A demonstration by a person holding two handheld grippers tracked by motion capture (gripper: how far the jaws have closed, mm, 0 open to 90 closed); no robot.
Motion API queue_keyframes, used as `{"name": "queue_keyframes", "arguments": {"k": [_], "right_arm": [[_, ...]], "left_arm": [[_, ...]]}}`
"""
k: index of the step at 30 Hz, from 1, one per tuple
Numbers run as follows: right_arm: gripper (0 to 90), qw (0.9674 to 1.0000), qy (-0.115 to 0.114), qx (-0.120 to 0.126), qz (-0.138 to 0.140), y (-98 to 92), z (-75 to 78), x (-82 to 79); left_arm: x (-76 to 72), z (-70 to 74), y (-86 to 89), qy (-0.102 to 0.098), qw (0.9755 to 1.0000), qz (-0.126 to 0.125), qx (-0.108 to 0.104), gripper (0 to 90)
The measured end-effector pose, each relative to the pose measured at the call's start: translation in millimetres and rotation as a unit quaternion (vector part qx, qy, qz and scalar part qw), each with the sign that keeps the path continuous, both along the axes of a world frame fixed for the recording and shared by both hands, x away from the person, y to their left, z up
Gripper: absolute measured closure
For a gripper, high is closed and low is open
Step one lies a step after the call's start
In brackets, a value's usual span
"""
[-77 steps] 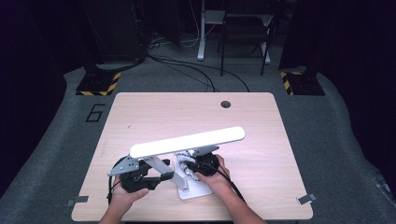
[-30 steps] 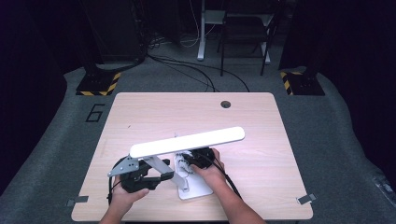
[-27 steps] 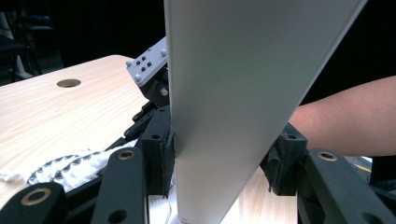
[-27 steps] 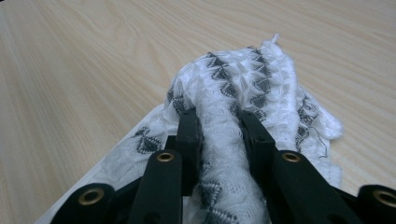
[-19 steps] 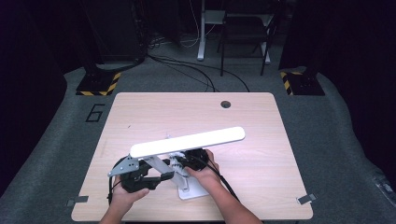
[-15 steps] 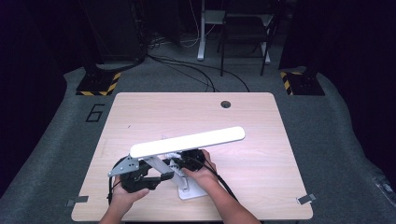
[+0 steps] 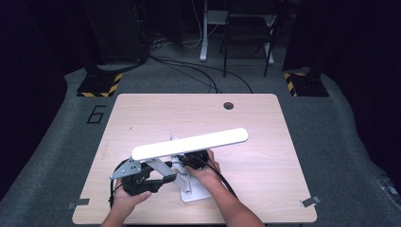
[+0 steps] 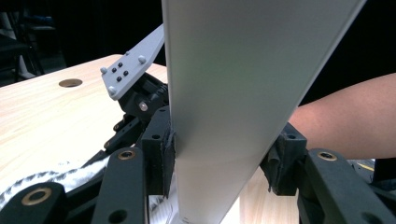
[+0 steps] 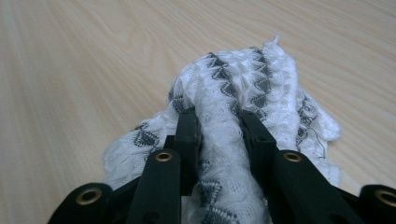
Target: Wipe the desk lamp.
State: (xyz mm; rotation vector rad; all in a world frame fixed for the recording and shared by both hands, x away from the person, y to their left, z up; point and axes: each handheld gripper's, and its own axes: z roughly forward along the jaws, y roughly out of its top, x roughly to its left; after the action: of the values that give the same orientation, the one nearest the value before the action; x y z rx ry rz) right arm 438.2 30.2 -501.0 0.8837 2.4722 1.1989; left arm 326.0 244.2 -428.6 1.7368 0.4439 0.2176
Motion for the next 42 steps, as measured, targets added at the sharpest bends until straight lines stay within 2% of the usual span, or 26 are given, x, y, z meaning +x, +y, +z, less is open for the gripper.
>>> {"name": "queue_keyframes", "arguments": {"k": [6, 8, 9, 10, 11, 13, 14, 17, 19, 20, 22, 25, 30, 35, 39, 42], "right_arm": [[71.9, 0.9996, 0.000, 0.002, -0.027, -8.3, 0.4, 6.5], [71.9, 0.9995, -0.006, -0.006, -0.030, -13.0, 0.9, 9.6], [71.9, 0.9992, -0.002, -0.005, -0.038, -14.2, 1.1, 8.9], [71.9, 0.9992, -0.007, -0.010, -0.038, -17.7, 1.1, 10.7], [71.9, 0.9990, 0.001, -0.010, -0.044, -19.6, 1.6, 9.9], [71.9, 0.9985, 0.001, -0.014, -0.052, -26.3, 1.0, 10.5], [71.9, 0.9984, -0.005, -0.014, -0.055, -31.8, -0.1, 11.7], [72.0, 0.9977, 0.008, -0.008, -0.066, -44.3, 0.3, 10.3], [72.0, 0.9979, 0.005, -0.007, -0.065, -51.9, 1.8, 8.6], [71.9, 0.9978, 0.010, -0.008, -0.065, -55.2, 3.9, 4.8], [71.4, 0.9980, 0.007, -0.013, -0.062, -59.6, 6.7, -0.1], [70.9, 0.9988, -0.008, -0.011, -0.048, -65.4, 11.0, -11.3], [70.8, 0.9998, -0.008, 0.007, -0.018, -75.1, 13.7, -39.8], [70.9, 0.9998, -0.010, -0.002, 0.015, -91.3, 6.8, -79.2], [71.0, 0.9993, -0.001, 0.011, 0.035, -99.7, 0.4, -102.2], [71.0, 0.9984, 0.004, 0.018, 0.053, -97.3, 0.4, -115.3]], "left_arm": [[-0.1, -0.1, -0.2, -0.001, 1.0000, 0.001, 0.000, 52.1], [-0.1, 0.0, -0.2, -0.001, 1.0000, 0.001, 0.000, 52.1], [0.1, -0.1, -0.3, -0.001, 1.0000, 0.000, -0.001, 52.1], [0.1, -0.2, -0.6, -0.002, 1.0000, -0.001, -0.003, 52.1], [0.0, -0.1, -0.6, -0.002, 1.0000, -0.001, -0.001, 52.1], [0.1, -0.1, -0.6, -0.003, 1.0000, -0.001, -0.002, 52.1], [0.1, -0.1, -0.6, -0.003, 1.0000, -0.001, -0.002, 52.1], [0.2, -0.1, -0.6, -0.002, 1.0000, -0.001, -0.002, 52.1], [0.3, -0.1, -0.6, -0.002, 1.0000, -0.001, -0.003, 52.1], [0.2, -0.2, -0.5, -0.001, 1.0000, 0.000, -0.002, 52.1], [0.2, -0.1, -0.7, -0.002, 1.0000, 0.000, -0.002, 52.1], [-0.1, -0.4, -1.0, -0.002, 1.0000, 0.001, -0.005, 52.1], [-0.3, -0.2, -0.7, -0.002, 1.0000, 0.001, -0.003, 52.1], [-0.3, -0.4, -0.2, 0.000, 1.0000, 0.003, -0.002, 52.0], [-0.5, -0.4, -0.2, -0.001, 1.0000, 0.004, -0.001, 52.0], [-0.4, -0.6, -0.9, 0.001, 1.0000, 0.003, -0.004, 52.0]]}}
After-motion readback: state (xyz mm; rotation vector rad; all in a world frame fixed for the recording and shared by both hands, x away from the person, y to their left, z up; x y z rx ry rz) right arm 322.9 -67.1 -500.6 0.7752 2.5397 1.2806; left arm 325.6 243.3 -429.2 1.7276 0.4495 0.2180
